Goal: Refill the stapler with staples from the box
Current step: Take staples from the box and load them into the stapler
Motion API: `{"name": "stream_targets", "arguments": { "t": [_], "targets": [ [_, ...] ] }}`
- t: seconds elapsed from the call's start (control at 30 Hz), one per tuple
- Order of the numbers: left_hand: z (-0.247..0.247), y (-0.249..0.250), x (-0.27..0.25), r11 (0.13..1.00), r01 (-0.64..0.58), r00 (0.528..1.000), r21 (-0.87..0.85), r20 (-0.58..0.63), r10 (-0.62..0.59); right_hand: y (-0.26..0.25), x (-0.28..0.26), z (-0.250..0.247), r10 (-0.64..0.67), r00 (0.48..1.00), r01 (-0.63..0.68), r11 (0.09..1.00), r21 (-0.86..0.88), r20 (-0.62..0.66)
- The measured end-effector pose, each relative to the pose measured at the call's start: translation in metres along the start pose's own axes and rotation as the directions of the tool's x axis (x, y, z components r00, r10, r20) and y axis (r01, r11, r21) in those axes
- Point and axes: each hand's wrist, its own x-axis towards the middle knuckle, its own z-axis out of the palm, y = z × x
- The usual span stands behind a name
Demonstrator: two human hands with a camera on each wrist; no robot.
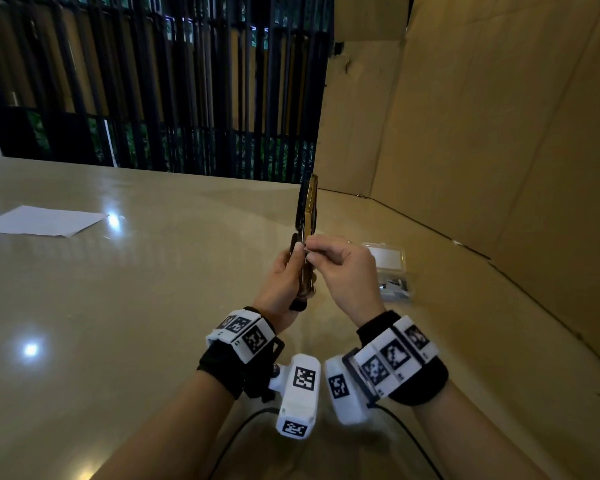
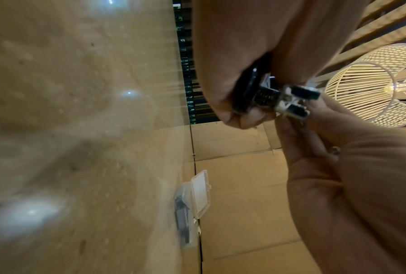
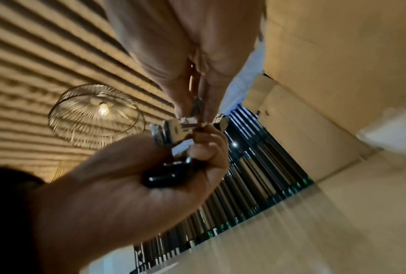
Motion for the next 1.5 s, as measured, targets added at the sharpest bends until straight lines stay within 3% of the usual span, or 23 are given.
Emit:
{"name": "stream_targets", "arguments": {
  "t": [0.1, 0.5, 0.67, 0.87, 1.5],
  "targets": [
    [0.001, 0.002, -0.001, 0.999, -0.040, 0.999, -0.004, -0.020, 0.040, -0.003, -0.003, 0.003, -0.072, 0.997, 0.071, 0.990, -0.125, 0.000],
    [0.003, 0.004, 0.002, 0.990, -0.116, 0.988, -0.084, -0.116, 0.105, -0.007, -0.006, 0.001, -0.107, 0.992, 0.091, 0.970, -0.226, -0.062],
    [0.002, 0.005, 0.003, 0.986, -0.138, 0.979, -0.089, -0.164, 0.122, -0.009, -0.007, 0.003, 0.008, 0.998, -0.015, 0.994, -0.105, -0.065],
    [0.005, 0.007, 0.000, 0.986, -0.154, 0.979, -0.058, -0.142, 0.144, -0.008, -0.006, 0.003, 0.053, 0.990, -0.058, 0.998, -0.033, -0.132],
    [0.008, 0.014, -0.006, 0.984, -0.180, 0.974, -0.014, -0.140, 0.176, -0.007, -0.009, 0.005, 0.064, 0.989, -0.053, 0.995, 0.085, -0.133]
  ]
}}
